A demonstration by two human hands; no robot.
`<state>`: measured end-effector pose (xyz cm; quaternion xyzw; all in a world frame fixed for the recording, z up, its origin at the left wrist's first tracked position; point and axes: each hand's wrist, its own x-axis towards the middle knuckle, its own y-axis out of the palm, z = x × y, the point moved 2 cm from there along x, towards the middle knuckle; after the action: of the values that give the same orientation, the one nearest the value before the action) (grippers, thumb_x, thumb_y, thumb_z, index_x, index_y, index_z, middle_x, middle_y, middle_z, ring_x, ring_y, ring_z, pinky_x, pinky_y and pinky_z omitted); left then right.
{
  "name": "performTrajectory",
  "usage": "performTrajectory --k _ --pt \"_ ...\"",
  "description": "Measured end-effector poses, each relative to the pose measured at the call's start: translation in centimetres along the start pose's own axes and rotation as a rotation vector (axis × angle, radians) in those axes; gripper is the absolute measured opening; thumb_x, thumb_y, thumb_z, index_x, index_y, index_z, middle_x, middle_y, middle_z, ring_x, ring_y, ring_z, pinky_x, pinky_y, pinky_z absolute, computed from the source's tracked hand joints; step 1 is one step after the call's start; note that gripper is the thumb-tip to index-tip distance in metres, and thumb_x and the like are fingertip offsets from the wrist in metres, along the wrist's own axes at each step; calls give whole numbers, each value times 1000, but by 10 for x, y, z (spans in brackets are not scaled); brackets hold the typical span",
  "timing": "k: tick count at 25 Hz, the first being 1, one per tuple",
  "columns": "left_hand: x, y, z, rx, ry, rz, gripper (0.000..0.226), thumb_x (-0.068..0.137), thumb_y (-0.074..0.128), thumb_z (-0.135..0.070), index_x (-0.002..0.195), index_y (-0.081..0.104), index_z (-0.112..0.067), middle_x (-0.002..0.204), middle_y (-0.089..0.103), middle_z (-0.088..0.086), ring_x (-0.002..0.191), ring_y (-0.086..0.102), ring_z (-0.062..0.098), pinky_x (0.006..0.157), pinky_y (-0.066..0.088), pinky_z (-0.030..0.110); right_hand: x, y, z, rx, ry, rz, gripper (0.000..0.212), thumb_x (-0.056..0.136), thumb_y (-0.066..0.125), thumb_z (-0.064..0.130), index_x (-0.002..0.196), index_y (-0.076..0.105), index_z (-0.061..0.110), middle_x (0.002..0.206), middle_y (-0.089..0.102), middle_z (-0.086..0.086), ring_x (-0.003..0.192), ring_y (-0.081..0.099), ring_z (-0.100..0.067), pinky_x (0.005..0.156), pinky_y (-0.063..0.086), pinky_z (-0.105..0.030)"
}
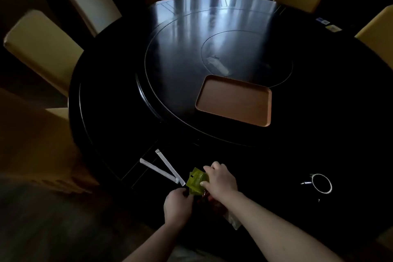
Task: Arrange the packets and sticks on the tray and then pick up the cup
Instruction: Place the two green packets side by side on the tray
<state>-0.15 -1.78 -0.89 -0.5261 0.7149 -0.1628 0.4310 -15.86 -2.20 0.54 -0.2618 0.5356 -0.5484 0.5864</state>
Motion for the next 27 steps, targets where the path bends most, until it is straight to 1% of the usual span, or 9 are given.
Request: performTrajectory --k 4,6,8,10,13,17,20,22,27 --pt "2 12 -2 -70 -109 14 14 84 63 -29 73 71 -27 75 67 1 66 62 12 53 48 28 8 6 -6 13 -18 45 40 87 64 41 119 55 19 118 48 0 109 47 -20 81 50 -34" --pt "0 15 -5 -128 -147 -1 19 84 63 -21 68 72 -26 68 68 0 58 62 11 46 40 21 12 10 -7 61 -18 36 37 85 67 38 115 56 19 116 49 1 108 47 -20 81 49 -33" --pt "-3 11 -13 -194 -190 -13 22 84 65 -16 65 72 -26 63 69 -4 57 63 9 45 38 20 16 12 -10 79 -21 14 33 84 70 35 109 56 19 114 49 1 106 47 -19 79 48 -31" --pt "-4 12 -15 -254 -248 -22 17 84 68 -17 72 72 -29 70 70 -9 65 64 7 50 43 22 19 12 -13 114 -27 -8 29 82 72 32 102 57 19 110 50 2 104 48 -19 76 46 -30" --pt "-3 13 -13 -319 -301 -57 3 83 74 -21 82 76 -23 77 72 -9 71 67 6 63 56 28 22 8 -19 183 -25 -16 24 80 73 32 97 58 21 102 56 4 100 51 -20 72 43 -30" --pt "-4 9 -12 -394 -293 -59 9 84 74 -18 78 79 -23 70 75 -6 65 71 9 64 61 32 23 6 -31 397 49 -28 15 82 68 39 87 56 32 90 58 3 82 57 -17 66 44 -27" --pt "-8 -2 -5 -462 -272 -75 8 82 76 -17 77 79 -22 69 77 -4 65 74 12 69 63 41 13 0 -39 557 51 -121 15 85 68 35 81 59 25 78 61 7 71 59 -11 60 45 -23" --pt "-10 -10 0 -490 -263 -118 7 82 77 -18 77 79 -22 71 77 -3 67 74 14 69 63 42 6 -6 -44 658 83 -163 14 84 71 30 79 62 19 75 64 5 71 61 -9 62 48 -26" --pt "-18 -28 -6 -489 -165 -198 4 84 76 -17 85 78 -21 76 76 -1 69 73 11 68 63 39 -5 -17 -56 823 136 -194 15 85 71 24 75 62 17 74 64 2 71 62 -13 66 51 -32"
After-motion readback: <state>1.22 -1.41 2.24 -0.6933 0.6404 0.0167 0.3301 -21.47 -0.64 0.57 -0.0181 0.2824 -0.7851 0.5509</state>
